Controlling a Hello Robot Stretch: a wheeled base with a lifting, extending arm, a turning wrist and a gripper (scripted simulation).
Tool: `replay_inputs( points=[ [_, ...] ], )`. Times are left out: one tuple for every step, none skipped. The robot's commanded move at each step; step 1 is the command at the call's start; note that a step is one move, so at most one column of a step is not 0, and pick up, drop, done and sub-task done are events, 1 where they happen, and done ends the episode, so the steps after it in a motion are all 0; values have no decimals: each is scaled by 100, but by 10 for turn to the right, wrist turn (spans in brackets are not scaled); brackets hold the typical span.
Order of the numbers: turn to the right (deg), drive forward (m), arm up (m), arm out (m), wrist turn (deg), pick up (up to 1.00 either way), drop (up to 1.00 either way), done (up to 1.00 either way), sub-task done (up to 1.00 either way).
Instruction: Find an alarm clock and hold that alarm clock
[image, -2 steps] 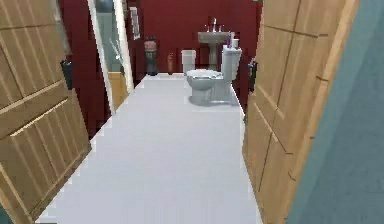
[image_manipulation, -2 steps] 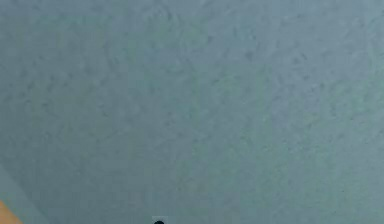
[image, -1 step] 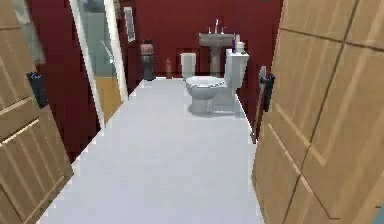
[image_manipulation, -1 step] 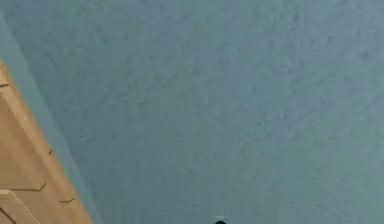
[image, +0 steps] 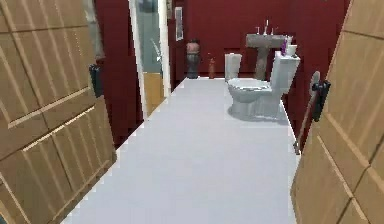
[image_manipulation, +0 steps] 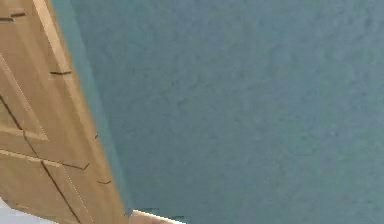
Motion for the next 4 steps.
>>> replay_inputs(
  points=[
    [0,100,0,0,0,0,0,0,0],
    [0,100,0,0,0,0,0,0,0],
    [-30,0,0,0,0,0,0,0,0],
    [0,80,0,0,0,0,0,0,0]
  ],
)
